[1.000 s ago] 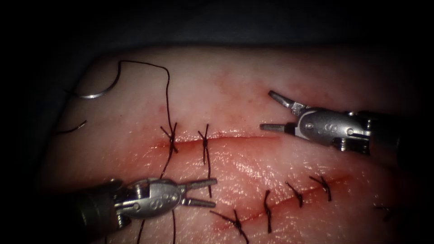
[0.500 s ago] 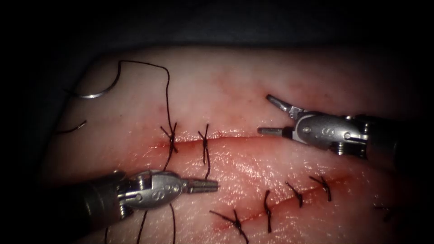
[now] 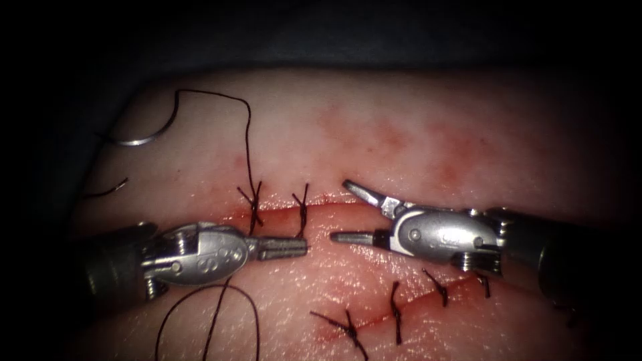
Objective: Wound Closure
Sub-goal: Cut end of suture tail with blades of right needle holder
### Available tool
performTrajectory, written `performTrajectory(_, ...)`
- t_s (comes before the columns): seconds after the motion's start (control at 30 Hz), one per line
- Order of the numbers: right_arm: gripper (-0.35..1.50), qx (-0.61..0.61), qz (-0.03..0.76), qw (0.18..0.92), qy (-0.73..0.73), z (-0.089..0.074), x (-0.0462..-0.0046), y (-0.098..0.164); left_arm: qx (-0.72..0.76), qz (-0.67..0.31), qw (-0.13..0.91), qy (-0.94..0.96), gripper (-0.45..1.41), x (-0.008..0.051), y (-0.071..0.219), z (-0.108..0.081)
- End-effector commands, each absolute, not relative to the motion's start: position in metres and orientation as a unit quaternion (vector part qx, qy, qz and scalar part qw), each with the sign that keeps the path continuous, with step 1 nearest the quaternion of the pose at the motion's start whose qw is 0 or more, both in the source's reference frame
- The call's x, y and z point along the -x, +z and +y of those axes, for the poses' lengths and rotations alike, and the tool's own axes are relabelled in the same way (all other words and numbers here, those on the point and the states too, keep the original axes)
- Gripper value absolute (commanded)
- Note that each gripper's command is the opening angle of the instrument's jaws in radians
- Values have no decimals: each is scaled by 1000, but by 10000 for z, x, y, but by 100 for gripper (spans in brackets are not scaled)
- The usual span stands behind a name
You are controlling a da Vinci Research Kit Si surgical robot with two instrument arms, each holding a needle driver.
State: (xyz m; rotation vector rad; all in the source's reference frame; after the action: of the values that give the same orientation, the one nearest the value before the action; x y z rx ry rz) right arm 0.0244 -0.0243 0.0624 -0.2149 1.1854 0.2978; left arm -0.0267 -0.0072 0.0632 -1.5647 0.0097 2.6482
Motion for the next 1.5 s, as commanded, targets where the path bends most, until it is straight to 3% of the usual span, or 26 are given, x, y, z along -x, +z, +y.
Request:
performTrajectory(0.03, 135, 101, 560, 811, 136, -241, -262, 630, 508, 4, 33, 860, -45, 274, 635, -67)
performTrajectory(0.57, 133, 99, 584, 797, 120, -245, -311, 661, 504, 8, 30, 863, -45, 270, 624, -69)
performTrajectory(1.27, 128, 102, 597, 787, 116, -245, -338, 656, 503, 15, 26, 864, -45, 277, 629, -83)
performTrajectory(1.5, 118, 103, 601, 785, 115, -245, -345, 659, 505, 14, 26, 863, -45, 278, 626, -84)
